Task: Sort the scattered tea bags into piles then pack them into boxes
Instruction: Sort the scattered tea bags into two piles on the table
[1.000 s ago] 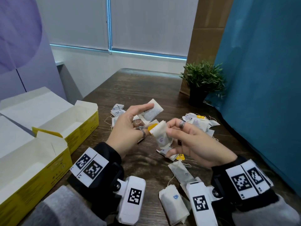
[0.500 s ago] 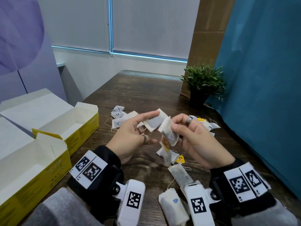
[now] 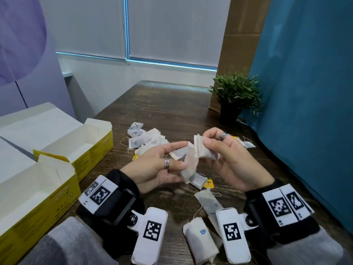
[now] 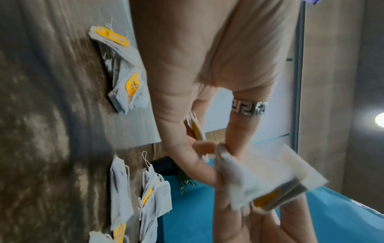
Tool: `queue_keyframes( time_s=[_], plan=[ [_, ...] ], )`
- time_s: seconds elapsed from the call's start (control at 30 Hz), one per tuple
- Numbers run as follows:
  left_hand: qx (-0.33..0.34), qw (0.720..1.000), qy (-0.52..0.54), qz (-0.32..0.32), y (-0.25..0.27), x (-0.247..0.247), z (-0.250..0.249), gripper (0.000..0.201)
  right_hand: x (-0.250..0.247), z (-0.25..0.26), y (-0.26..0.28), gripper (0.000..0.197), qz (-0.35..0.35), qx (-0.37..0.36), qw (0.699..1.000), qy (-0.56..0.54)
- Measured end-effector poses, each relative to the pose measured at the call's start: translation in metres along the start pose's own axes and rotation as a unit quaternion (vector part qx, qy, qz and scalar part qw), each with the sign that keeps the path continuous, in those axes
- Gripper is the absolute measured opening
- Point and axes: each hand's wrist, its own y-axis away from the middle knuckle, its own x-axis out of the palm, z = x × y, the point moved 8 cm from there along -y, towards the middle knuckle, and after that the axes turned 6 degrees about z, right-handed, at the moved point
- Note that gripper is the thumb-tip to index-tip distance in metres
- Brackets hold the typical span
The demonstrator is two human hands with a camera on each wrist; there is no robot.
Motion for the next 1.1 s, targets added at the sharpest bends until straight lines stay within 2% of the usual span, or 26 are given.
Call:
queue_keyframes(
  time_s=[0.27, 0.43, 0.6, 0.7, 0.8, 0.87, 0.9, 0.93, 1.0, 1.03, 1.07, 1.1],
  plan=[
    [0.099, 0.984, -0.110, -0.095, 0.005, -0.007, -0.023, 0.063, -0.011, -0.004, 0.001, 0.006, -0.018, 0.021, 0.997, 0.069],
    [0.129, 0.971, -0.153, -0.134, 0.010, -0.012, -0.032, 0.061, -0.012, -0.005, 0.004, 0.009, 0.011, 0.044, 0.990, 0.134],
    [0.144, 0.964, -0.176, -0.139, 0.011, -0.008, -0.037, 0.057, -0.003, -0.006, 0.005, 0.003, 0.069, 0.070, 0.946, 0.310],
    [0.139, 0.962, -0.167, -0.167, 0.009, -0.020, -0.038, 0.048, -0.027, 0.000, -0.002, 0.005, 0.011, 0.078, 0.927, 0.366],
    [0.134, 0.961, -0.146, -0.191, 0.008, -0.031, -0.039, 0.029, -0.088, 0.010, -0.014, 0.008, -0.118, 0.088, 0.932, 0.331],
    [0.137, 0.958, -0.159, -0.196, 0.007, -0.034, -0.040, 0.027, -0.133, 0.009, -0.019, 0.008, -0.185, 0.131, 0.922, 0.313],
    [0.136, 0.956, -0.167, -0.197, 0.007, -0.035, -0.040, 0.029, -0.152, 0.008, -0.021, 0.007, -0.203, 0.163, 0.902, 0.344],
    [0.134, 0.955, -0.176, -0.200, 0.008, -0.036, -0.039, 0.032, -0.168, 0.006, -0.022, 0.010, -0.211, 0.197, 0.869, 0.403],
    [0.125, 0.954, -0.186, -0.200, 0.007, -0.039, -0.037, 0.036, -0.191, 0.007, -0.022, 0.024, -0.204, 0.271, 0.760, 0.555],
    [0.121, 0.955, -0.187, -0.198, 0.007, -0.041, -0.036, 0.037, -0.196, 0.008, -0.021, 0.029, -0.198, 0.295, 0.697, 0.623],
    [0.118, 0.955, -0.188, -0.197, 0.007, -0.041, -0.036, 0.039, -0.196, 0.010, -0.022, 0.031, -0.198, 0.302, 0.647, 0.672],
    [0.115, 0.955, -0.188, -0.196, 0.007, -0.042, -0.037, 0.042, -0.188, 0.013, -0.025, 0.032, -0.193, 0.289, 0.624, 0.700]
  ],
)
